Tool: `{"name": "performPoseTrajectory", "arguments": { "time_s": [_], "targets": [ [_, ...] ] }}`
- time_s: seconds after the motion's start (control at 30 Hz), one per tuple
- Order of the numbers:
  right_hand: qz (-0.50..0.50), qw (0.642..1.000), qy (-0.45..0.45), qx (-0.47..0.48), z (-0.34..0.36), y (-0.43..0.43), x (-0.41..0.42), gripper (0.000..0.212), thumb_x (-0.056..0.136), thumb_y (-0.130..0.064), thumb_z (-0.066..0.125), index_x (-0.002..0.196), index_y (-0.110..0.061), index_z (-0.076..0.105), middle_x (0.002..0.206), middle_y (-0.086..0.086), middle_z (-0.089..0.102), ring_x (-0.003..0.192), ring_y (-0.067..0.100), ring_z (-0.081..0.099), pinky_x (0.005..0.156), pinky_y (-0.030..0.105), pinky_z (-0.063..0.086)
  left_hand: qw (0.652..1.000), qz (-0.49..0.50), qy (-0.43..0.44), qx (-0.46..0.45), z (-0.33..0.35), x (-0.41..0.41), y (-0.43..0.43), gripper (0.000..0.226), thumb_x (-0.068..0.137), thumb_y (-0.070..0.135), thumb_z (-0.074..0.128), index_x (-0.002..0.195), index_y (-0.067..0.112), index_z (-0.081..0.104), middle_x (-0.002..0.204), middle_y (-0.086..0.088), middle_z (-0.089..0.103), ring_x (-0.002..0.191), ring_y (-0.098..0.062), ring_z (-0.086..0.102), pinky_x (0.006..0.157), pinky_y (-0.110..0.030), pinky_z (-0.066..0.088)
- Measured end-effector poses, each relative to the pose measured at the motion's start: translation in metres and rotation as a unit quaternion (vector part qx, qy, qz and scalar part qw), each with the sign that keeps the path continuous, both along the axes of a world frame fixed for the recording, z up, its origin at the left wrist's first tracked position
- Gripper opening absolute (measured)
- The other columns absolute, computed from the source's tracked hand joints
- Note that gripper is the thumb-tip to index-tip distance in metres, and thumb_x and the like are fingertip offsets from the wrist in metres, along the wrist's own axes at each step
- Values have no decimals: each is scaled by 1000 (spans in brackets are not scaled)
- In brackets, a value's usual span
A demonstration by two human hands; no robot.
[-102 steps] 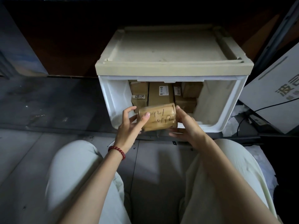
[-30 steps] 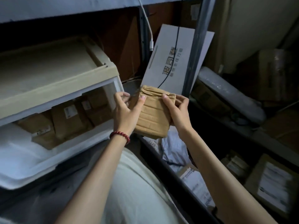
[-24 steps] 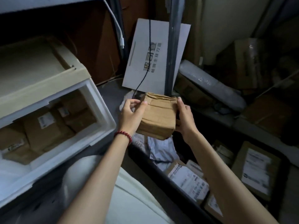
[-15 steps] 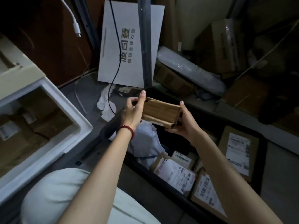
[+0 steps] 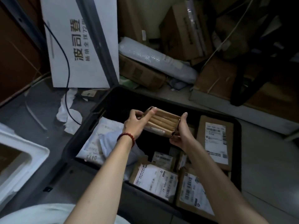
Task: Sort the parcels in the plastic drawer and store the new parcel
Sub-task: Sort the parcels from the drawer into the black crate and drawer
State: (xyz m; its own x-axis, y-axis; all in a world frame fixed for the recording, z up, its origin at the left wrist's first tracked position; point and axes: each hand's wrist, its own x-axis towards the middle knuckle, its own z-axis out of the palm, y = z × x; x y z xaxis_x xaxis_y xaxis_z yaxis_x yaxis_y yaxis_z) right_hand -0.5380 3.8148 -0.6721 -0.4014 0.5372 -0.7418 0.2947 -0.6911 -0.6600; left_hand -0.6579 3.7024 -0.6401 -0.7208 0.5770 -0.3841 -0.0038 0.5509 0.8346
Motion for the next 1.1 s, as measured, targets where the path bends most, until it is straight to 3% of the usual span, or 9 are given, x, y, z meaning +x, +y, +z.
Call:
{"name": "performPoseTrajectory", "arguments": {
  "time_s": [0.13,0.3,0.37,0.43,0.5,0.67,0.9,1.0,1.1],
  "targets": [
    [12,1000,3,-10,-12,3,0,65,92,-71,16,80,-18,53,47,-4,46,47,9,43,48,23,39,999,23,-13,-30,-23,-8,7,74,68,77,59,121,26,50,117,-1,59,107,-20,55,96,-43,49],
    [42,998,-51,-9,-43,-2,-16,60,97,-63,18,92,-16,55,71,3,48,61,13,43,50,24,36,997,10,-9,-76,-53,-12,16,83,75,75,53,141,30,33,126,-7,55,113,-26,54,91,-36,47],
    [33,997,-65,1,-53,-3,-22,58,98,-61,19,107,-17,55,83,4,55,72,16,50,59,26,40,996,-8,16,-87,-63,-14,20,78,77,70,57,139,30,30,123,-8,56,105,-25,55,87,-37,49],
    [6,997,-75,4,-64,-5,-26,61,98,-60,19,125,-15,52,110,8,62,102,23,58,77,30,44,995,-27,24,-92,-74,-14,25,70,83,59,60,137,26,29,123,-10,56,101,-24,56,79,-33,47],
    [-4,995,-97,35,-73,-8,-31,65,99,-59,21,140,-14,43,136,9,54,125,28,50,95,37,43,994,-42,16,-100,-86,-14,30,66,88,49,60,140,24,28,126,-12,56,108,-28,58,75,-30,44],
    [32,970,-153,184,-86,-27,-43,50,104,-36,31,149,-16,27,149,12,39,136,31,38,111,42,33,993,-61,3,-104,-114,-17,29,62,94,45,51,146,25,25,131,-8,57,114,-25,57,88,-29,45],
    [34,933,-189,304,-84,-48,-42,52,103,-22,34,153,-19,19,148,11,41,134,30,41,108,37,34,987,-126,-3,-100,-134,-16,26,52,101,47,28,151,38,17,148,-3,41,129,-26,45,109,-36,34],
    [113,900,-228,354,-80,-52,-38,44,103,-21,34,147,-14,36,149,13,36,127,30,46,102,33,38,984,-140,14,-106,-135,-9,30,50,102,43,29,150,33,25,150,-4,23,125,-28,46,107,-35,36],
    [191,852,-292,391,-77,-50,-33,41,103,-23,32,140,-13,46,150,11,30,123,30,48,93,33,40,979,-168,42,-106,-134,-4,29,50,102,41,26,150,28,26,153,-3,20,131,-28,40,110,-36,33]
  ]
}}
